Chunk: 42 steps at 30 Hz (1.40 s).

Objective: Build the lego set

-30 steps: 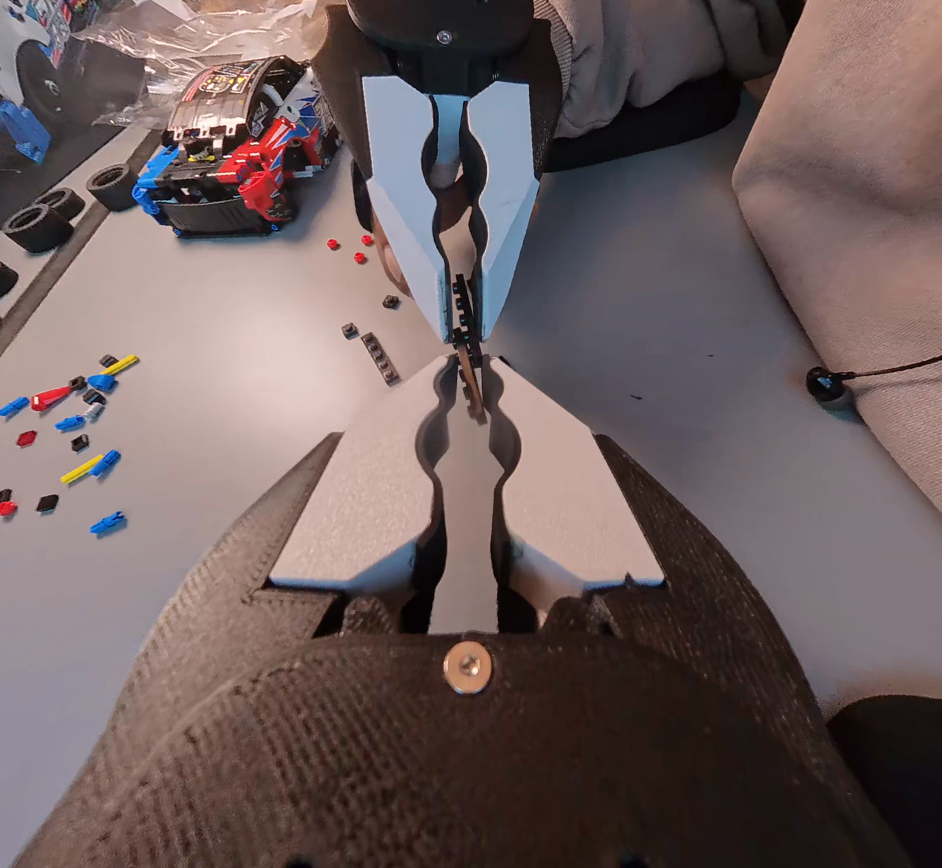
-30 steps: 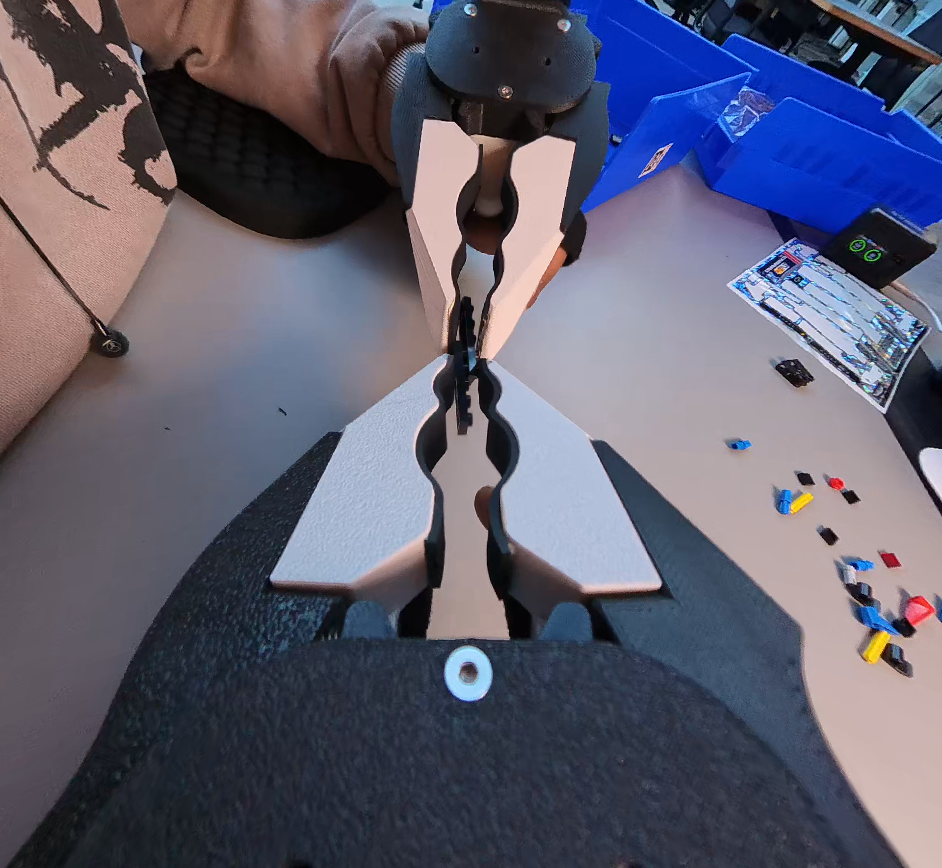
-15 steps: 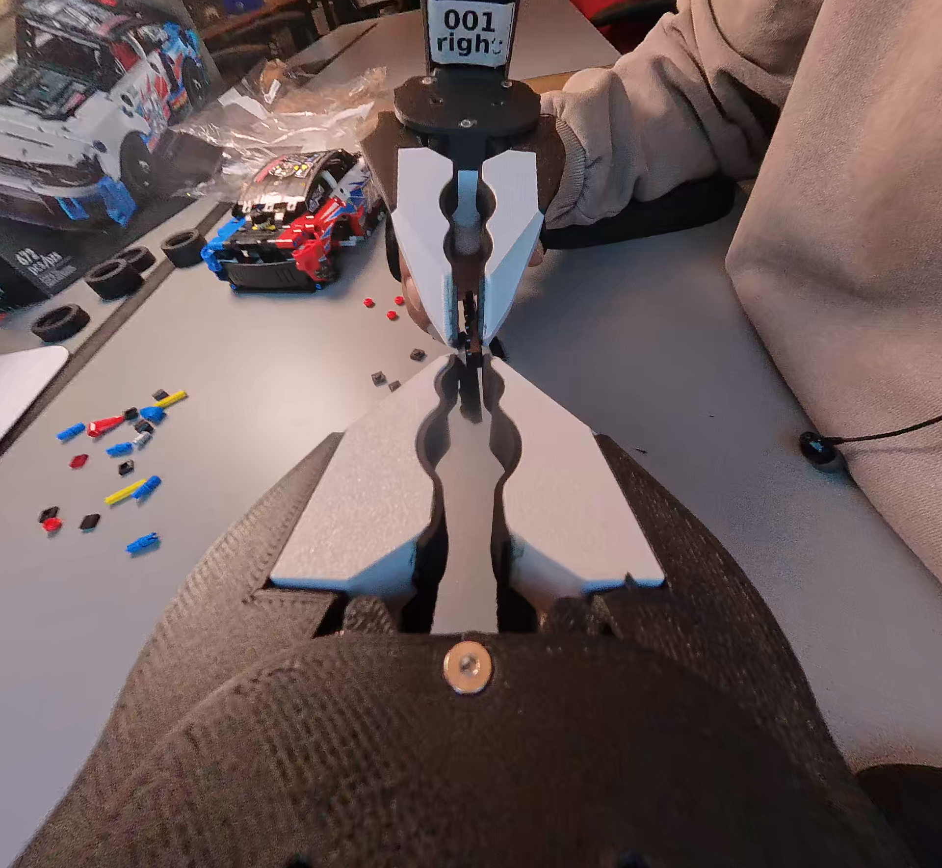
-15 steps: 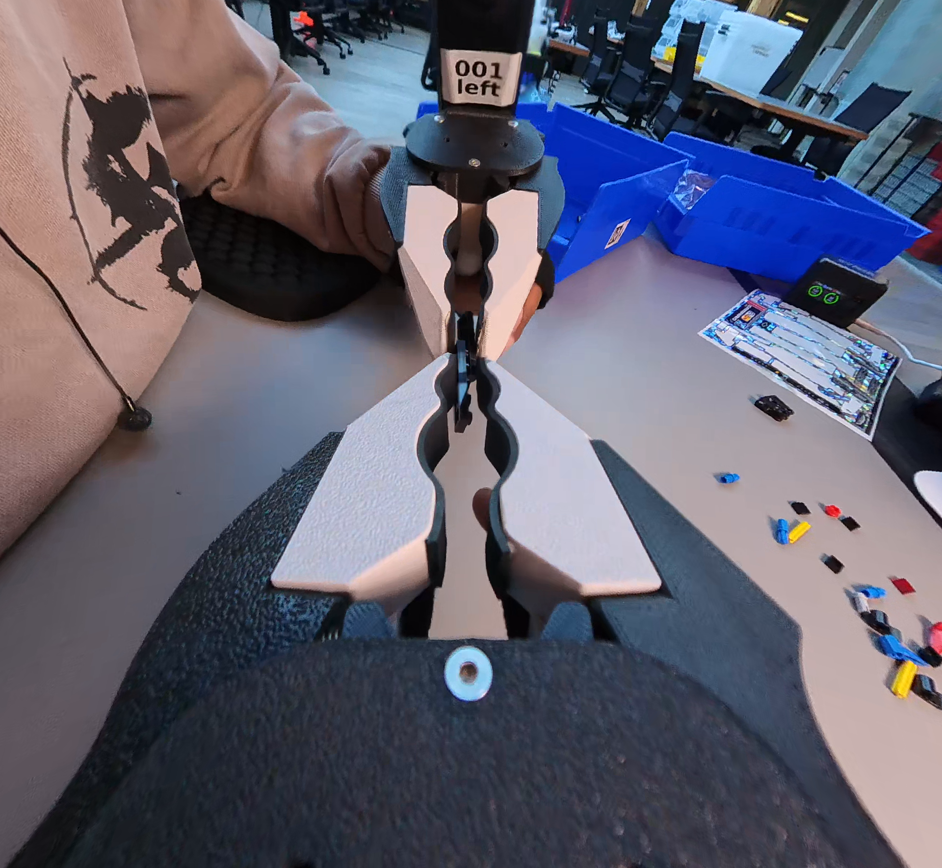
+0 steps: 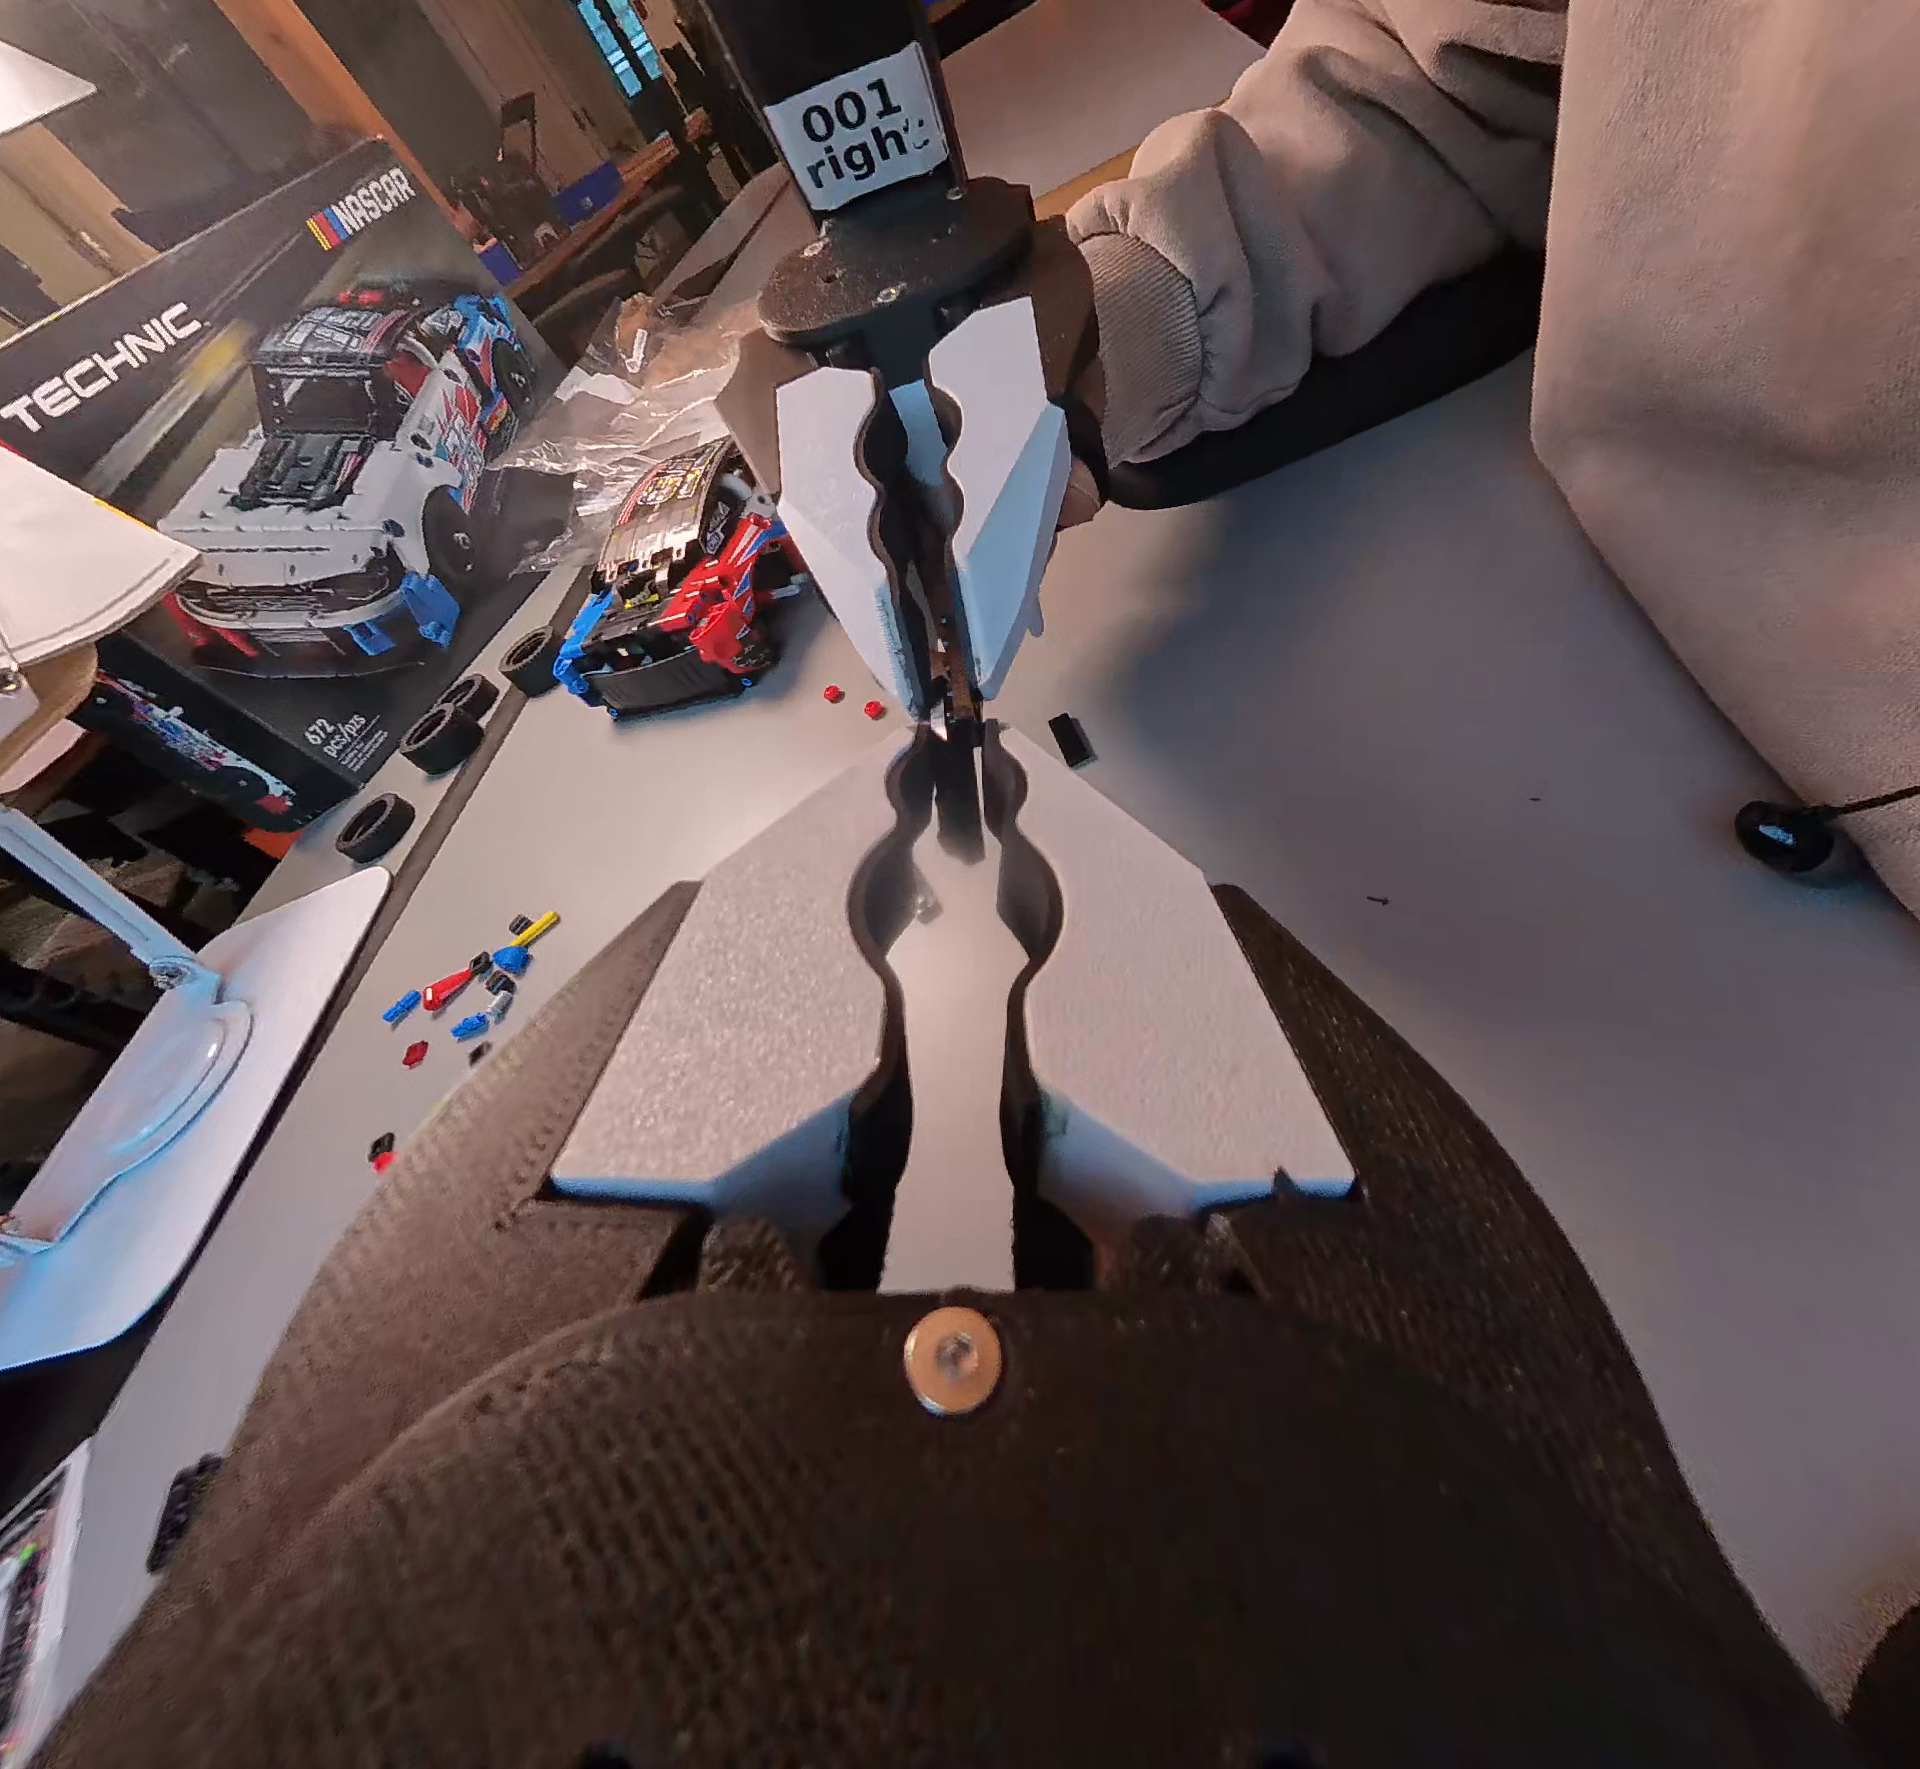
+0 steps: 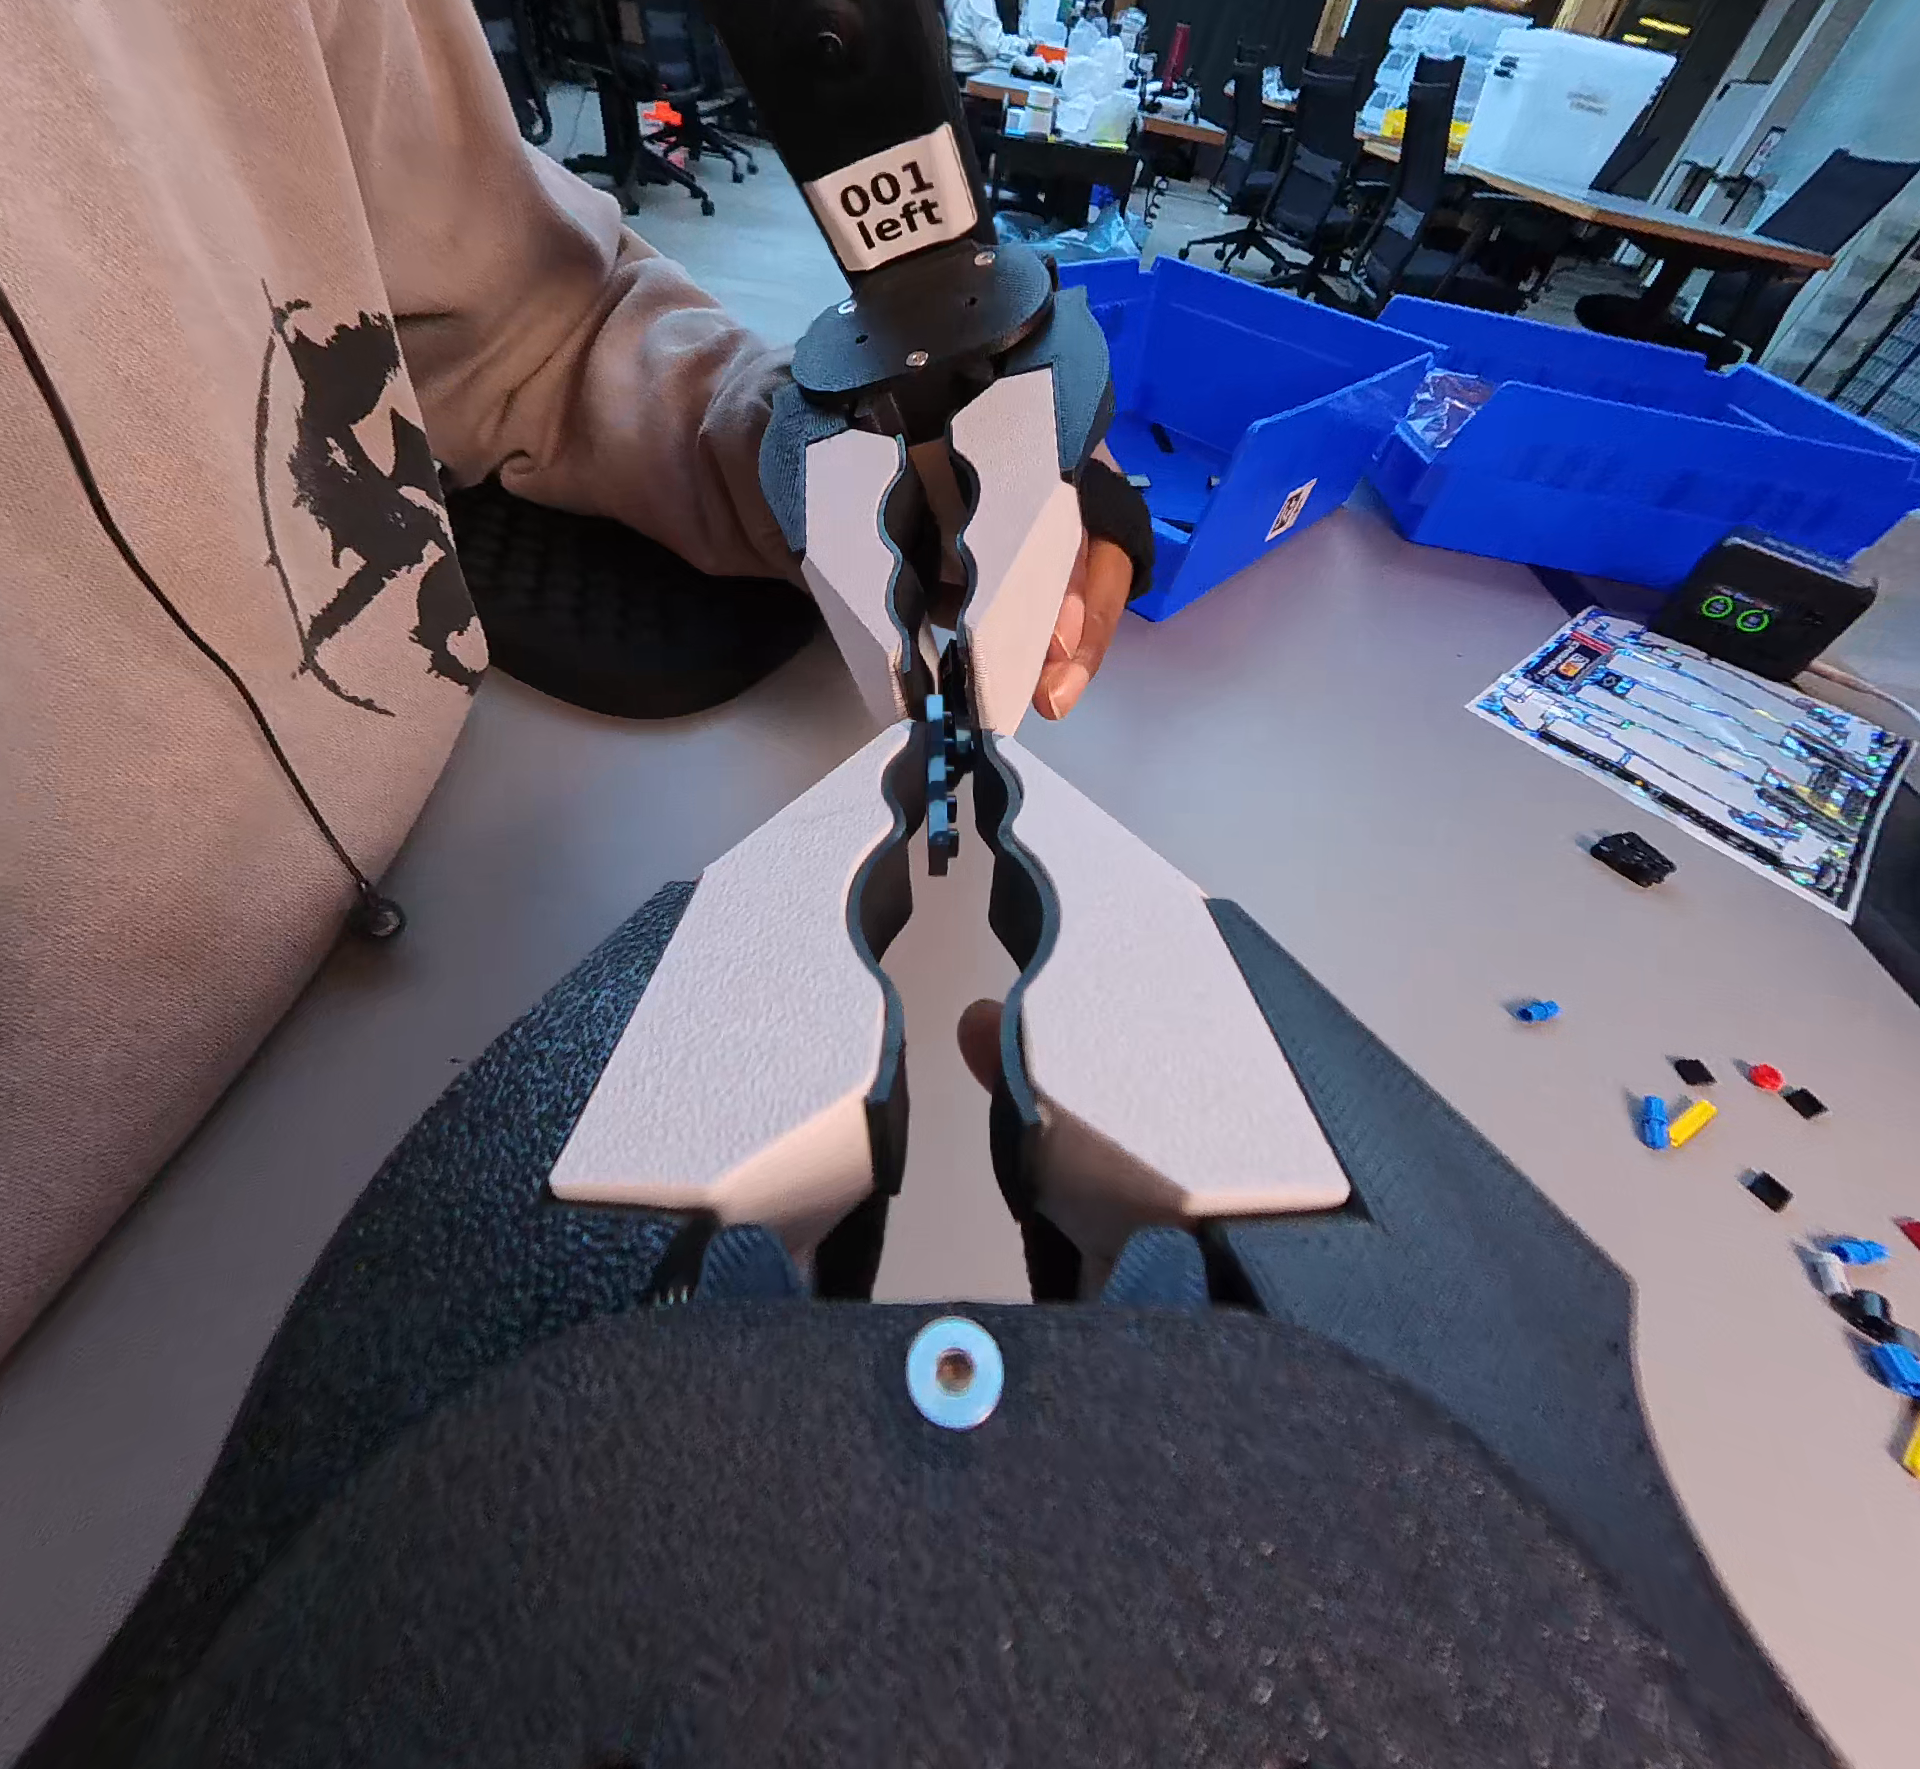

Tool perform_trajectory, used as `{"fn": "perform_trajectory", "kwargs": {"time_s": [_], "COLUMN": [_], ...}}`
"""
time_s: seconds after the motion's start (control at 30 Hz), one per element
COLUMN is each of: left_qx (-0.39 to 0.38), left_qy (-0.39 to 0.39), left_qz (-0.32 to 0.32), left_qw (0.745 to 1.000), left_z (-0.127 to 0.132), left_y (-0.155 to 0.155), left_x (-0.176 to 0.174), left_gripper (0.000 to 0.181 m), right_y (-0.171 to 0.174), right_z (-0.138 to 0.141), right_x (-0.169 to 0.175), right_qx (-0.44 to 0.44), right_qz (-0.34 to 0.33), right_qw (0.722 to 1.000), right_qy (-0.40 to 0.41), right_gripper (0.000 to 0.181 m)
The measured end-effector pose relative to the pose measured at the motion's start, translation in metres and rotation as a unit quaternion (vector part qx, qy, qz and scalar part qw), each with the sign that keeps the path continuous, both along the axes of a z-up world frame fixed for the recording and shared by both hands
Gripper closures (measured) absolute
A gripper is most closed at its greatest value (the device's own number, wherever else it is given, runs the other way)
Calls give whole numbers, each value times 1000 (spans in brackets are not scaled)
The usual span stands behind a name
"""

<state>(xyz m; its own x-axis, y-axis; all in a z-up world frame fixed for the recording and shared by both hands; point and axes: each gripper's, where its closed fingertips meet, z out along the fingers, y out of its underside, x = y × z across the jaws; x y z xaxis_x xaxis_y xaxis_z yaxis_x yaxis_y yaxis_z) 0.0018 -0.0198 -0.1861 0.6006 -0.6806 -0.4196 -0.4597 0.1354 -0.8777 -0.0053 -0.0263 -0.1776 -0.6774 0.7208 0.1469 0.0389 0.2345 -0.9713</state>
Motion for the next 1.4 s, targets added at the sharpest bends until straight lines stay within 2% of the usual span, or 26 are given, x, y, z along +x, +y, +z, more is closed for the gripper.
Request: {"fn": "perform_trajectory", "kwargs": {"time_s": [0.13,0.23,0.43,0.63,1.0,1.4], "left_qx": [-52,-94,-139,-119,-16,-44], "left_qy": [-104,-174,-232,-203,-103,-121], "left_qz": [-13,-21,-42,-39,-33,-64], "left_qw": [993,980,962,971,994,990], "left_z": [8,14,20,19,21,22], "left_y": [1,2,0,0,-5,-13], "left_x": [0,-3,-1,-1,2,5], "left_gripper": [174,167,172,174,175,175], "right_y": [2,2,2,1,-5,-12], "right_z": [7,11,15,15,17,18], "right_x": [-1,-1,-2,-2,4,6], "right_qx": [16,53,132,142,23,38], "right_qz": [-12,-26,-51,-52,-10,-6], "right_qw": [999,996,982,980,998,997], "right_qy": [33,68,122,127,60,68], "right_gripper": [176,176,176,175,172,176]}}
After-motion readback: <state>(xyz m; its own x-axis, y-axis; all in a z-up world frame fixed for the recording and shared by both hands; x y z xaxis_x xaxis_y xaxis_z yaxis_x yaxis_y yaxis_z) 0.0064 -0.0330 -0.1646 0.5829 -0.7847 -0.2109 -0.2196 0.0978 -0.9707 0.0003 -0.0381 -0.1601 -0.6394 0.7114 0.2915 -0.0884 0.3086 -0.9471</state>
